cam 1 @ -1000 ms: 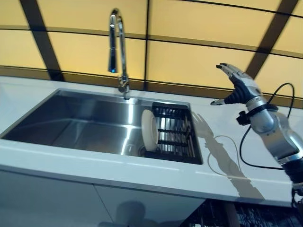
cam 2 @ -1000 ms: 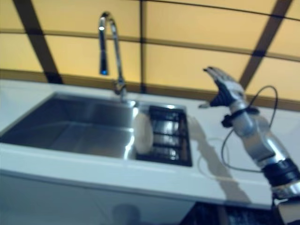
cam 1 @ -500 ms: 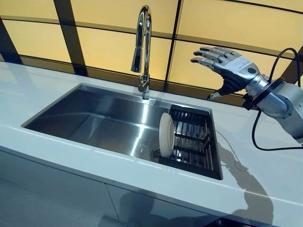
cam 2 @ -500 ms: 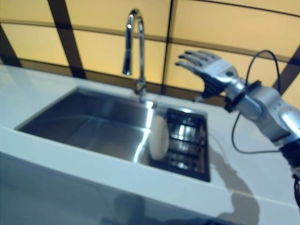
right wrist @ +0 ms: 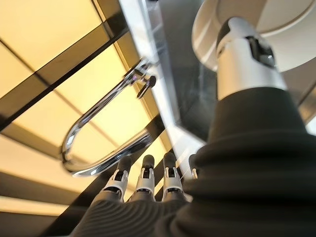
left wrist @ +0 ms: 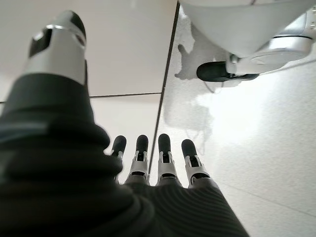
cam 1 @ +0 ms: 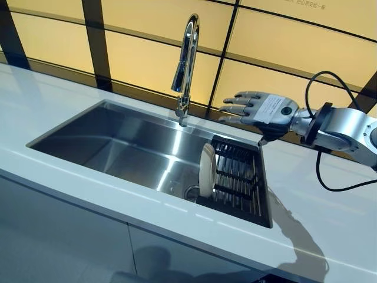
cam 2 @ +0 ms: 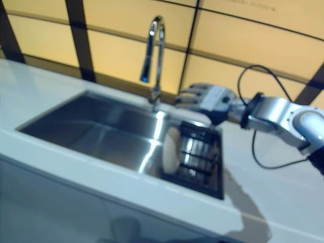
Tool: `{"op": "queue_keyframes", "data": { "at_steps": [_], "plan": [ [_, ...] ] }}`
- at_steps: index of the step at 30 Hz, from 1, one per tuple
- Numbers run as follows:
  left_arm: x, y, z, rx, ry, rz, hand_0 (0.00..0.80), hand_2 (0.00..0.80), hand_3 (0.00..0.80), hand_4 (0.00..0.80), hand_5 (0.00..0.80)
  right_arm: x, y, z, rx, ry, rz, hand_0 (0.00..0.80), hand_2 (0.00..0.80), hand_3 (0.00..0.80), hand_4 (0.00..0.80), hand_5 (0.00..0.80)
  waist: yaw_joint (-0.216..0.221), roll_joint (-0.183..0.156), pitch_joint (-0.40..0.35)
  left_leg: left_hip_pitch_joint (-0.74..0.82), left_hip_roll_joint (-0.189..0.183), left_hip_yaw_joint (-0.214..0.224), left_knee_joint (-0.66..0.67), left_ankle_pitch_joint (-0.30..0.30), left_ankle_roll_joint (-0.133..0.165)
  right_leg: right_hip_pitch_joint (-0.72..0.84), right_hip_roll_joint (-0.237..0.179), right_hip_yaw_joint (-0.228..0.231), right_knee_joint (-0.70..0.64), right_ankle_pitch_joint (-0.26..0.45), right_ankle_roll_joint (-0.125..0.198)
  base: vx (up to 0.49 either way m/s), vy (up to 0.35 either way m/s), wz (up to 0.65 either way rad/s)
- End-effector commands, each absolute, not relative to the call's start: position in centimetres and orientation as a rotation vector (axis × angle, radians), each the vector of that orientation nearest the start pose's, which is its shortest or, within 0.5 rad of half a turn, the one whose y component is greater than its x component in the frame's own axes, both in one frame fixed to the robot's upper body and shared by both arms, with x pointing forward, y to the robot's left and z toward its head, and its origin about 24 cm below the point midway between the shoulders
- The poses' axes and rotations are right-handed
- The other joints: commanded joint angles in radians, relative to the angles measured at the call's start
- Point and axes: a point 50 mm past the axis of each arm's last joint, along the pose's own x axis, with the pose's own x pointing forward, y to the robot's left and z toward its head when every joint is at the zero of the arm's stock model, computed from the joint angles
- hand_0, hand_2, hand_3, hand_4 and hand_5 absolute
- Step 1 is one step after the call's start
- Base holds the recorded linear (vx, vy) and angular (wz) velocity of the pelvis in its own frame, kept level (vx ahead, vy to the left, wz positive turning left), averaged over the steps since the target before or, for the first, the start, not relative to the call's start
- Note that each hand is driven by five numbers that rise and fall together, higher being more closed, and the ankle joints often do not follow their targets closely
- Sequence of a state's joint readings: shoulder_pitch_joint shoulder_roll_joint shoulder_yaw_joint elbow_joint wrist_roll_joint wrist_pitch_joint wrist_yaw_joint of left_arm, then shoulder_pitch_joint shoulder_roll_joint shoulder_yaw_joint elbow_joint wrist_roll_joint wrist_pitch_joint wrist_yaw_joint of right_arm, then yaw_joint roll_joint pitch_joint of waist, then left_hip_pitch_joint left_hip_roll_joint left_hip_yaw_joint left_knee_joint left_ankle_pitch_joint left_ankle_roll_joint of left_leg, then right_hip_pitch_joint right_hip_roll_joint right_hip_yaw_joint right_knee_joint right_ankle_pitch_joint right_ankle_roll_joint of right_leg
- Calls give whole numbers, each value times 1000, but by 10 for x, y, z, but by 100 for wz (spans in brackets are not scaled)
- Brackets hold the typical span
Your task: Take plates into dishwasher
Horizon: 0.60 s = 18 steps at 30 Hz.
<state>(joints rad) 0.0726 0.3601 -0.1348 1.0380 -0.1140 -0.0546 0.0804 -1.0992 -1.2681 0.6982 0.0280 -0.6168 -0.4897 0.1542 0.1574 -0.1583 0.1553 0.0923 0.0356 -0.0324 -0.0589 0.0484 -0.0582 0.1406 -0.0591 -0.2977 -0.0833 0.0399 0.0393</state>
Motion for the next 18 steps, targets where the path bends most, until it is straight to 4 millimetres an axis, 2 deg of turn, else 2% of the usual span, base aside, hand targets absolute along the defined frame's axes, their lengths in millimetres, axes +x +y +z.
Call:
{"op": "queue_keyframes", "data": {
  "at_steps": [1,7,18],
  "plan": [
    [108,288,-131,367,1021,227,0,0,0,0,0,304,-165,311,-2197,-815,509,0,0,0,0,0,38,-18,-10,-30,36,44,51,-24,-38,16,0,-23,71,-54,28,11,-25,4],
    [107,281,-133,373,1027,191,0,0,0,0,0,316,-152,301,-2218,-793,598,0,0,0,0,0,61,-2,-11,-38,35,36,49,-12,-43,27,-2,-36,60,-53,28,7,13,6],
    [113,266,-135,370,1010,105,0,0,0,0,0,325,-144,282,-2191,-757,699,0,0,0,0,0,88,18,-11,-47,26,14,60,-6,-46,45,-8,-57,51,-52,28,10,17,4]
  ]
}}
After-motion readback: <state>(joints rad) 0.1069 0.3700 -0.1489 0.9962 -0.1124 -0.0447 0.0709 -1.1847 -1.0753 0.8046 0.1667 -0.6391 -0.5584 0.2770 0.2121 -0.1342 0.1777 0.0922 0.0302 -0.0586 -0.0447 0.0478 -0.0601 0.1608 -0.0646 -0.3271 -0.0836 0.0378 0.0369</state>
